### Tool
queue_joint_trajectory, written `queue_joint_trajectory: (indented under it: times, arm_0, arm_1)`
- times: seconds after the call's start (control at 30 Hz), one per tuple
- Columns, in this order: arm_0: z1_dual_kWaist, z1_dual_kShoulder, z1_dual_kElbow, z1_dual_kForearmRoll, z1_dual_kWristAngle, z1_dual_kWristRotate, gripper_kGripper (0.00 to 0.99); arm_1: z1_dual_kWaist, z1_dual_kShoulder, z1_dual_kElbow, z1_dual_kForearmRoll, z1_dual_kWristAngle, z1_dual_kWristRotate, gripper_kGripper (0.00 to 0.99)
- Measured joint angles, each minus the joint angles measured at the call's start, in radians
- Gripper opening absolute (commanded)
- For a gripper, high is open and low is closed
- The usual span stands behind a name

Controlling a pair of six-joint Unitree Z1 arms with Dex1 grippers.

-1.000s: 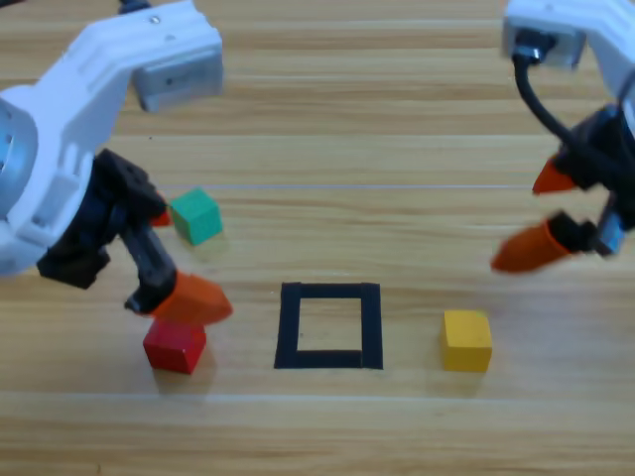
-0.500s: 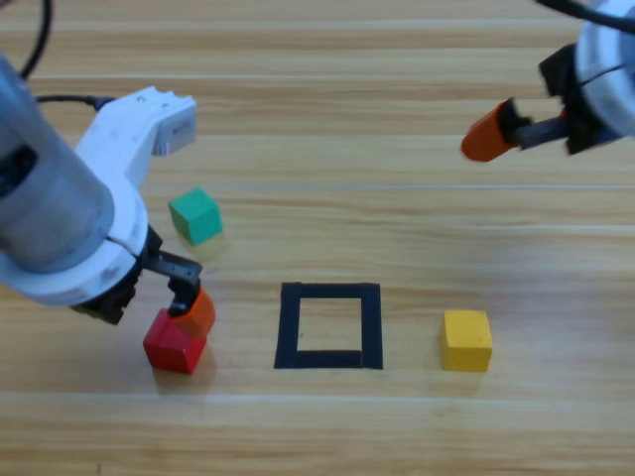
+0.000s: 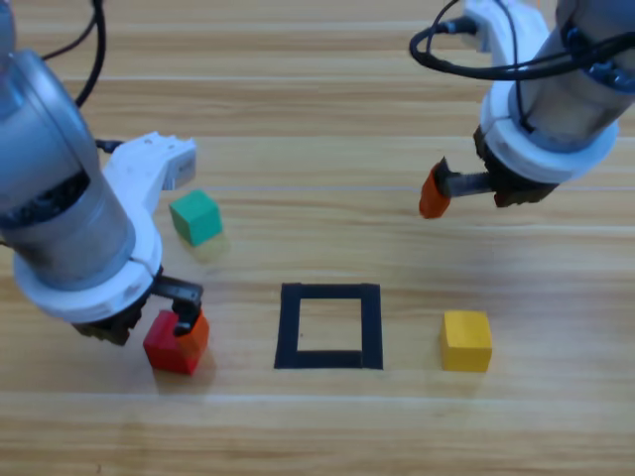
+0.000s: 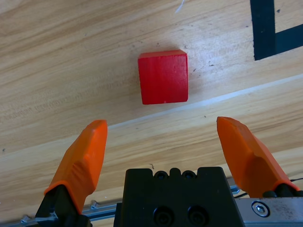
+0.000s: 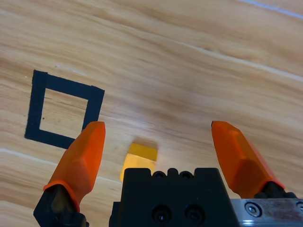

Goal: Stack the blocks in the rectangular block: red at the bottom, yellow in the middle, green on top

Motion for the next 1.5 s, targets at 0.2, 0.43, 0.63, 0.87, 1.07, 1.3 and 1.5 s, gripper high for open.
queue_joint_trajectory:
  times: [0.2, 0.43, 0.63, 0.87, 1.07, 1.3, 1.5]
  arm_0:
    - [0.0, 0.003, 0.013, -0.013, -0.001, 0.0, 0.986]
    - [0.0, 0.042, 0.043, -0.084, -0.002, 0.0, 0.986]
    - [0.001, 0.051, 0.085, -0.148, -0.002, 0.007, 0.98]
    - [0.001, 0.079, 0.086, -0.175, -0.002, 0.01, 0.969]
    - [0.001, 0.108, 0.086, -0.199, -0.002, 0.01, 0.959]
    - [0.001, 0.131, 0.086, -0.229, -0.001, 0.013, 0.948]
    - [0.001, 0.146, 0.086, -0.24, 0.002, 0.021, 0.882]
  arm_1:
    - [0.001, 0.005, 0.001, 0.003, 0.009, 0.098, 0.99]
    - [0.002, 0.011, 0.046, 0.011, 0.019, 0.132, 0.99]
    - [0.01, 0.025, 0.073, 0.011, 0.02, 0.162, 0.988]
    - [0.042, 0.025, 0.081, 0.017, 0.023, 0.175, 0.988]
    - [0.079, 0.026, 0.088, 0.025, 0.028, 0.192, 0.986]
    - [0.092, 0.041, 0.089, 0.027, 0.057, 0.202, 0.976]
    - [0.092, 0.088, 0.089, 0.027, 0.057, 0.212, 0.968]
